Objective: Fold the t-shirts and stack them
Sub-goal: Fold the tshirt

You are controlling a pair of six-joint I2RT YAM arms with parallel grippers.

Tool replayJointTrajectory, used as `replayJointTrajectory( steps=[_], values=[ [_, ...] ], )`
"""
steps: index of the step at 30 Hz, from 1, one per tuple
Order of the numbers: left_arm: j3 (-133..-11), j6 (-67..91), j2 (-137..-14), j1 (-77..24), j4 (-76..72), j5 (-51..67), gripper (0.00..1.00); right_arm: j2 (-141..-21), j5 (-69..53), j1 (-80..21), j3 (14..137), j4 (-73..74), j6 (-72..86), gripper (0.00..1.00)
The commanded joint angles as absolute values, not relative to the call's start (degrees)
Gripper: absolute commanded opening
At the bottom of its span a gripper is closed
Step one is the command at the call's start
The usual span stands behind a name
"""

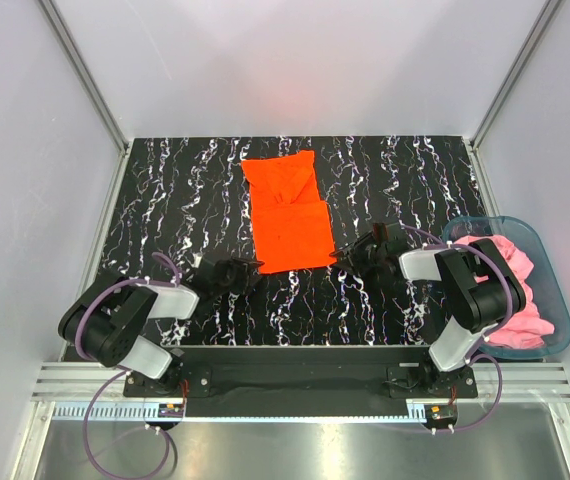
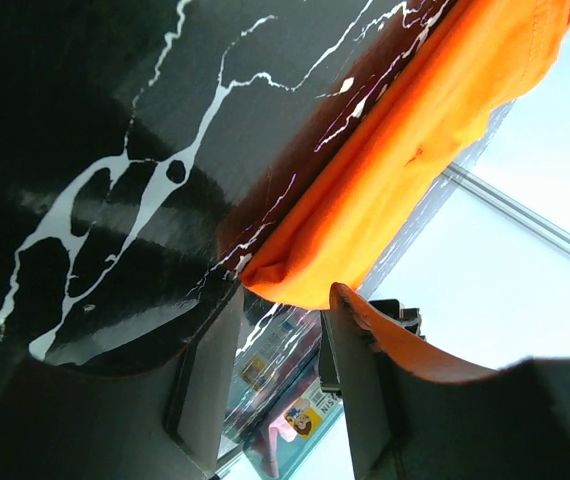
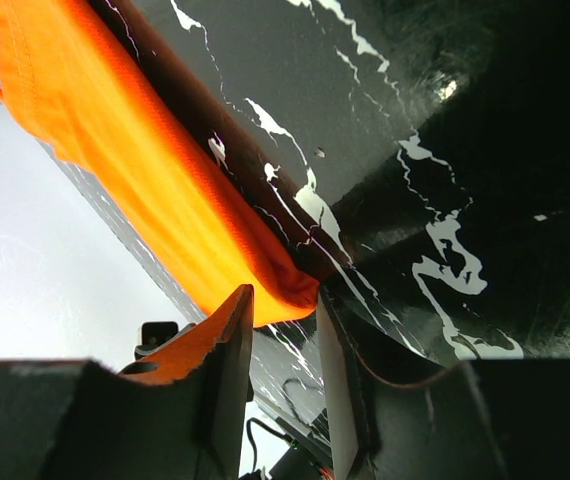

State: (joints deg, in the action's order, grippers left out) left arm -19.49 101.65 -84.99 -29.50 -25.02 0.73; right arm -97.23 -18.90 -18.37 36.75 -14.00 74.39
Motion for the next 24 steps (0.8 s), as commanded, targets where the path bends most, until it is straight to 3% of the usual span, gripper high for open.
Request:
replayJointTrajectory(
  steps=[1,9,24],
  values=[
    [-18.9,100.8,-86.5,-30.8,-13.5,-1.9,0.49,-97.3,-14.1,-18.9,37.4,-10.7,72.6,0.39],
    [-19.7,104.3,-84.5,-33.5,-8.3,-6.2,0.52,-97.4,-13.1,-18.8,36.7,-10.5,73.6,0.38],
    [-18.7,111.9,-88.0,-33.4,-12.7,-9.9,0.42,-99.9,-12.1,-18.8,36.7,-10.6,74.1,0.35]
  ],
)
